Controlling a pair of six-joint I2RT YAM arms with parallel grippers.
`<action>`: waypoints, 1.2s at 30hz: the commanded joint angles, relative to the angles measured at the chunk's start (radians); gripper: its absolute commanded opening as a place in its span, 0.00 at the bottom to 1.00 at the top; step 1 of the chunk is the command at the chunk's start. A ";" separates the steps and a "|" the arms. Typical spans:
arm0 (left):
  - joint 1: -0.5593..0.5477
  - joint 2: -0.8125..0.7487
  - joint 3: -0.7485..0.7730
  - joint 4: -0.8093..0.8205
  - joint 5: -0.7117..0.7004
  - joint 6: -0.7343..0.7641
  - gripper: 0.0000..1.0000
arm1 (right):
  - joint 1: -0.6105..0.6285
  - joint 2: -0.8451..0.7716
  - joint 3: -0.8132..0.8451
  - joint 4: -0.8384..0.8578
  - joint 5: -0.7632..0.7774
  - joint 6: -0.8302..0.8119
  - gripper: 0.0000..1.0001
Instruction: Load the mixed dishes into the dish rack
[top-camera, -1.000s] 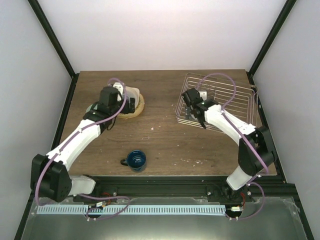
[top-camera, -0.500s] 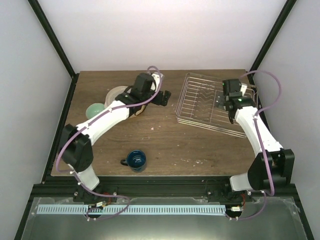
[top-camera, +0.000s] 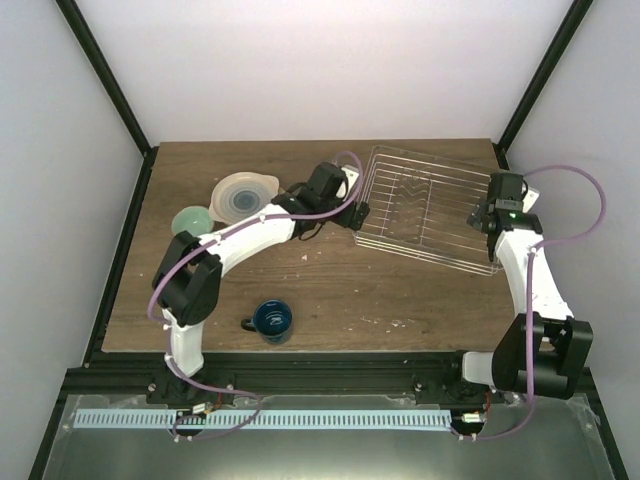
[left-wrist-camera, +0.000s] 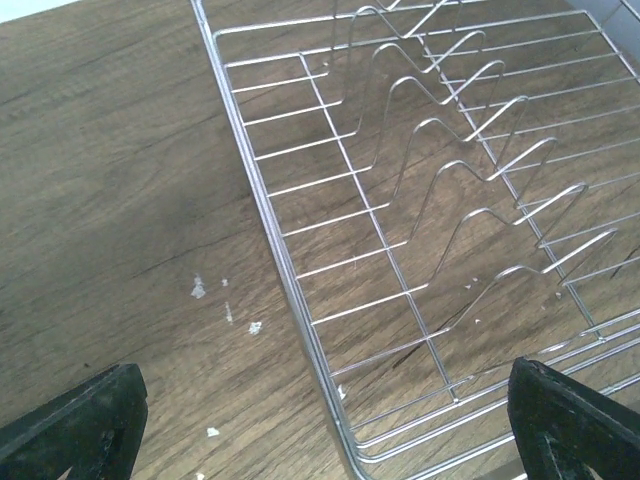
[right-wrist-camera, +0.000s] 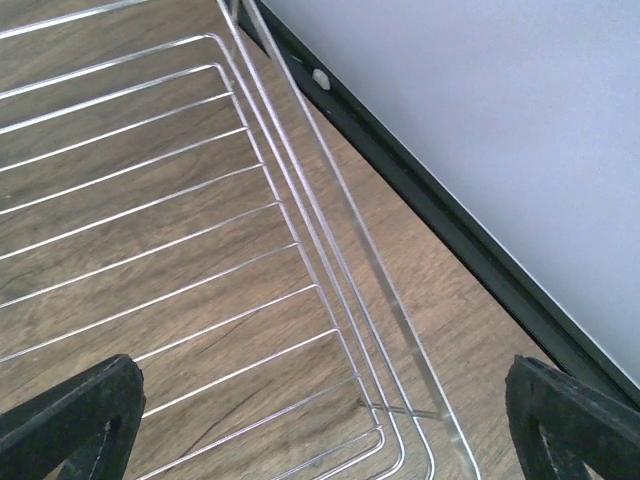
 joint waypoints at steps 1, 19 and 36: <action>-0.017 0.046 0.041 0.013 0.017 -0.014 1.00 | -0.037 -0.005 -0.024 0.021 0.009 0.017 1.00; -0.049 0.205 0.083 -0.049 -0.069 -0.029 1.00 | -0.081 0.047 -0.170 0.128 -0.271 0.087 1.00; -0.049 0.251 0.157 -0.069 -0.097 -0.022 1.00 | -0.091 0.040 -0.106 0.041 0.005 0.079 1.00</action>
